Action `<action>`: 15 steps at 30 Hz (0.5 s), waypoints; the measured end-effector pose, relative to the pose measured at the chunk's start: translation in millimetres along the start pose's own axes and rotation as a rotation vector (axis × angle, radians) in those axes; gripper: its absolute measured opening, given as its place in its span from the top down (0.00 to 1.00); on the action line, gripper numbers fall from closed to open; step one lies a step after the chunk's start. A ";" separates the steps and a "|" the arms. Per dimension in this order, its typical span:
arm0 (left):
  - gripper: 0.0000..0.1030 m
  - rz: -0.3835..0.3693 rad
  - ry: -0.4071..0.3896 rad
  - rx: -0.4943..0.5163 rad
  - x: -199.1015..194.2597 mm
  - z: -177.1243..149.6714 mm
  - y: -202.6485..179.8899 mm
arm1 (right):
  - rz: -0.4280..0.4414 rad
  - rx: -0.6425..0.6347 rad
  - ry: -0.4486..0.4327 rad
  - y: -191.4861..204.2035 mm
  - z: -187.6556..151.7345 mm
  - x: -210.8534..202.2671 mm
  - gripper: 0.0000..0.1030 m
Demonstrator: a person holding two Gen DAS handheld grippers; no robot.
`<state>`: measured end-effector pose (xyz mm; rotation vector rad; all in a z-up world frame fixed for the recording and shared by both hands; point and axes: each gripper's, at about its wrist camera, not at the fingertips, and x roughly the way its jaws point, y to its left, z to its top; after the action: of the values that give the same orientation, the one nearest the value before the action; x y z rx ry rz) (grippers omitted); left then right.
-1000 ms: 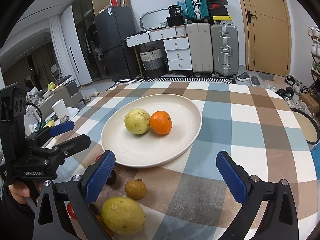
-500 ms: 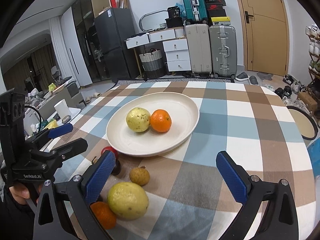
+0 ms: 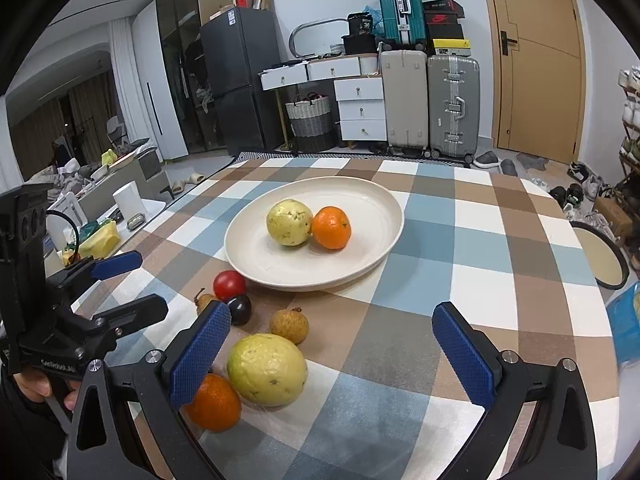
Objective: Organize fruits
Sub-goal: 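Grasp the red tomato with the left tool while the right tool grasps the yellow citrus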
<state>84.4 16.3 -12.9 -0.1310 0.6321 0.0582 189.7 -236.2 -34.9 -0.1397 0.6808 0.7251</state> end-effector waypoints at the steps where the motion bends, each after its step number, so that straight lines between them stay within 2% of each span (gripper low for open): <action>1: 0.00 0.003 0.003 0.002 -1.7 -1.6 -0.6 | 0.008 -0.001 0.006 0.7 0.1 -0.2 0.00; 5: 0.00 0.008 0.013 0.007 -8.0 -7.8 -2.6 | 0.065 0.028 0.055 -0.4 -1.6 3.4 0.00; 15: 0.00 -0.010 0.055 0.019 -7.1 -15.6 -7.2 | 0.118 0.017 0.155 9.6 -11.1 18.1 0.02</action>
<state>70.3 6.9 -20.4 -0.1181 0.6870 0.0390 187.5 -222.6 -53.7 -0.1420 0.8483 0.8268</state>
